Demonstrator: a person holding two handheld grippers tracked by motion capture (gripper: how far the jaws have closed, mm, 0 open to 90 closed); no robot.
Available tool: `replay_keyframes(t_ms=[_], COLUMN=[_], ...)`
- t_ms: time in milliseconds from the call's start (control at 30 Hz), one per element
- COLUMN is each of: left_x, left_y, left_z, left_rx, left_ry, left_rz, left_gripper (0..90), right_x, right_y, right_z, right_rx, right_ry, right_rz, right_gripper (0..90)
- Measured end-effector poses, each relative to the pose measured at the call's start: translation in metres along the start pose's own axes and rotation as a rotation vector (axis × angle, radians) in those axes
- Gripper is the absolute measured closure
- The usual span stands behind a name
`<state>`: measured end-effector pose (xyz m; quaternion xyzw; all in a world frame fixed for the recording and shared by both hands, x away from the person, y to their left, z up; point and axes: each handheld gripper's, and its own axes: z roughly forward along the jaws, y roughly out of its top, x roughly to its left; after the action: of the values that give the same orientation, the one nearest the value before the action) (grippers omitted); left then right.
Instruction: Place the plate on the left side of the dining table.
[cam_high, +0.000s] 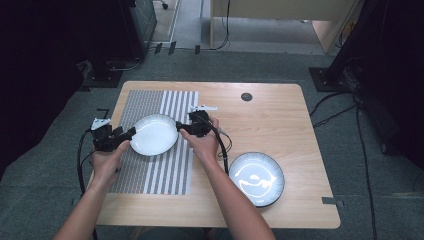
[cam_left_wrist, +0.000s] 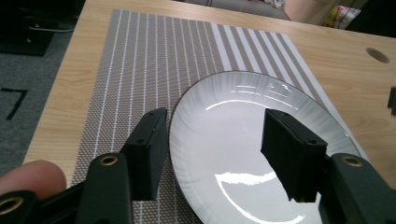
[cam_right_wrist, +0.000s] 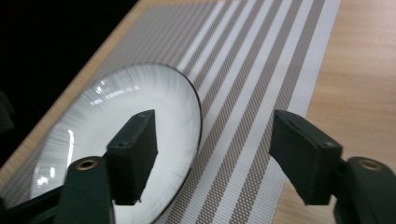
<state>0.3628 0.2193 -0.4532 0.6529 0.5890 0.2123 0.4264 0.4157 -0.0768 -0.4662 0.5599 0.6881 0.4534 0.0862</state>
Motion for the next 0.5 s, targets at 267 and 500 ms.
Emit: replay_keyframes(t_ms=[267,500], left_x=[-0.008,-0.012], left_y=[-0.005,-0.012], left_z=[-0.010,-0.018], left_rx=[0.031,0.037], left_ry=[-0.056,-0.069], left_rz=[0.045,0.058], left_gripper=[28.5,23.8], right_x=[0.000,-0.012], right_y=[0.003,0.000], right_z=[-0.025,-0.045], right_rx=[-0.015,-0.018], right_ry=[-0.072,-0.084], right_rz=[-0.092,-0.115], right_gripper=[29.0,25.2])
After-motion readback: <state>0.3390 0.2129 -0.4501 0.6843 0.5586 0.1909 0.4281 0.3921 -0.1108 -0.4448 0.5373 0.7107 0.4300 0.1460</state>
